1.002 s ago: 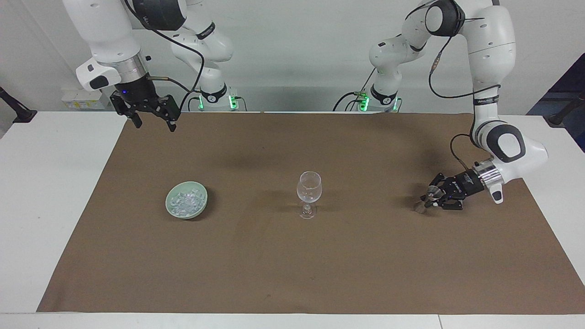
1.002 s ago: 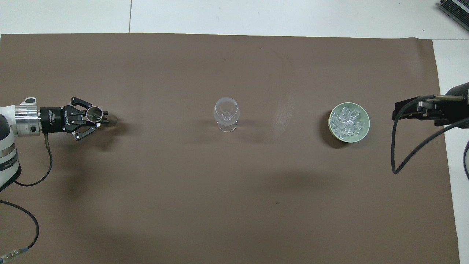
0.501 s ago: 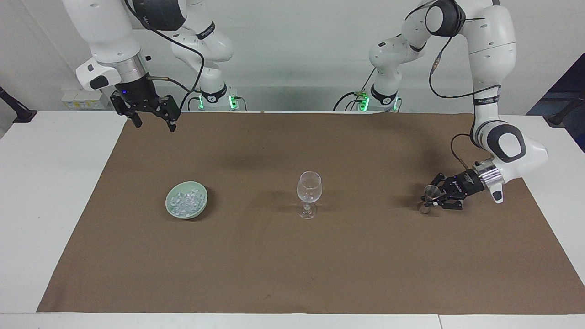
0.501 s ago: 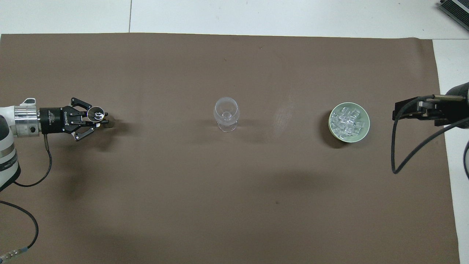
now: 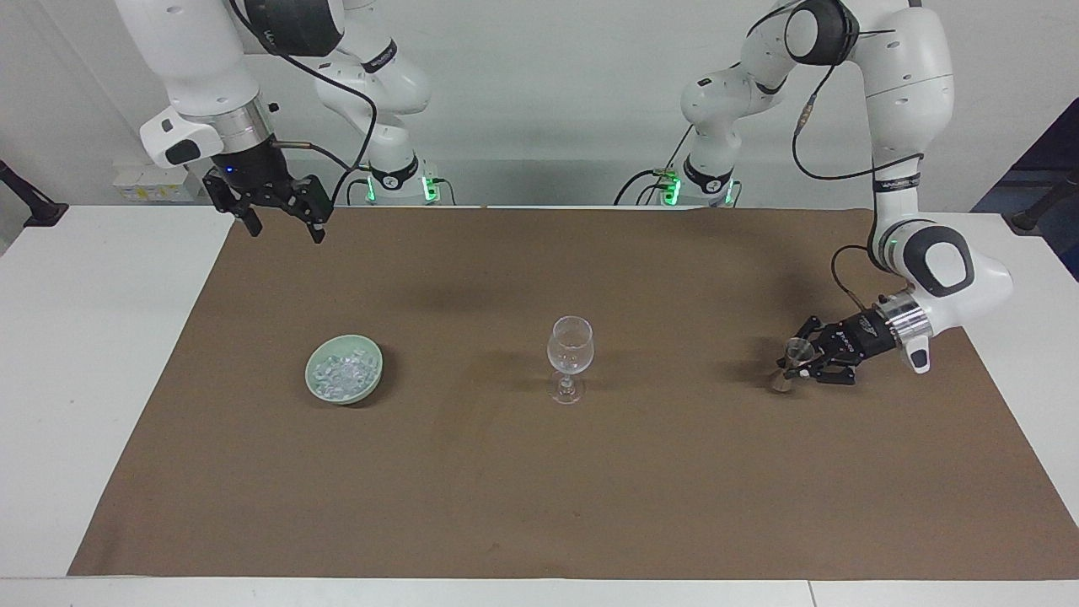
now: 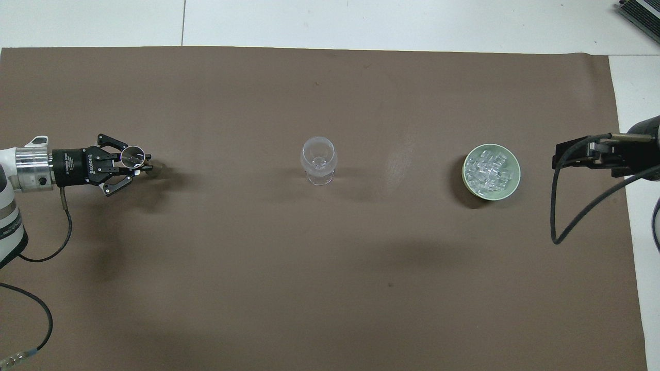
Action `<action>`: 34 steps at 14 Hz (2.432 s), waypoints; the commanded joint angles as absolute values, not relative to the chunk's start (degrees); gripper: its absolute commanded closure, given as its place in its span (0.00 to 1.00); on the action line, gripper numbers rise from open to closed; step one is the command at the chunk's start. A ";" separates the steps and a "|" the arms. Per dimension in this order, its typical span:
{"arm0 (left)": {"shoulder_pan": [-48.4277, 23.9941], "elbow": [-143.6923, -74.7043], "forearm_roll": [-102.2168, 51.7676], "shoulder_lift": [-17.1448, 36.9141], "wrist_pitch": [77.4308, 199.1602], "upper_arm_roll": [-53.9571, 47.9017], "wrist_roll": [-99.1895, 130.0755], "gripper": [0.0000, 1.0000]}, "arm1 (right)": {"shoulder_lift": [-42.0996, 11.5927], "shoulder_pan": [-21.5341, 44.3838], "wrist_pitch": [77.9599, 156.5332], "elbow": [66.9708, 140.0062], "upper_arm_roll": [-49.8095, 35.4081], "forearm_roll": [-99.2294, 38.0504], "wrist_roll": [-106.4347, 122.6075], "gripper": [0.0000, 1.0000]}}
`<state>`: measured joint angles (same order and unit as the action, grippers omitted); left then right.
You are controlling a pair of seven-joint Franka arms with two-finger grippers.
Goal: Pour wine and add ice with both arms
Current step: 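Lift the small bottle off the table with the left gripper, then carry the bottle with the left gripper to above the clear glass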
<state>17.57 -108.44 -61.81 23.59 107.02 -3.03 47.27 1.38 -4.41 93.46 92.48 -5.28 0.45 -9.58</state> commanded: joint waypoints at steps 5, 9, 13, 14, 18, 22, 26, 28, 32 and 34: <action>12.13 -109.69 -62.93 13.46 106.26 -2.46 54.74 1.00 | 2.46 -5.62 94.13 93.78 -5.80 0.09 -8.09 0.00; 10.12 -109.51 -62.84 10.47 106.08 -2.46 60.19 1.00 | 2.46 -5.62 94.22 93.78 -5.80 0.09 -8.09 0.00; 4.94 -108.90 -61.96 8.70 106.87 -2.46 65.82 1.00 | 2.46 -5.62 94.13 93.78 -5.80 0.09 -8.09 0.00; 3.62 -108.98 -61.88 8.44 107.22 -2.46 66.44 1.00 | 2.46 -5.62 94.22 93.78 -5.80 0.09 -8.09 0.00; 0.01 -108.98 -60.38 8.00 109.33 -2.55 70.83 1.00 | 2.46 -5.62 94.13 93.78 -5.80 0.09 -8.09 0.00; -3.60 -108.55 -60.38 8.00 113.55 -2.55 76.45 1.00 | 2.46 -5.62 94.13 93.78 -5.80 0.09 -8.09 0.00; -7.46 -107.93 -59.68 7.82 116.80 -2.55 81.02 1.00 | 2.46 -5.62 94.13 93.78 -5.80 0.09 -8.09 0.00; -9.22 -107.67 -58.54 7.56 117.94 -2.55 82.17 1.00 | 2.46 -5.62 94.13 93.78 -5.80 0.09 -8.09 0.00; -13.97 -107.67 -56.87 7.56 122.08 -2.55 85.34 1.00 | 2.46 -5.62 94.13 93.78 -5.80 0.09 -8.09 0.00; -14.41 -107.67 -55.21 7.56 122.08 -2.55 86.21 1.00 | 2.46 -5.62 94.13 93.78 -5.80 0.09 -8.09 0.00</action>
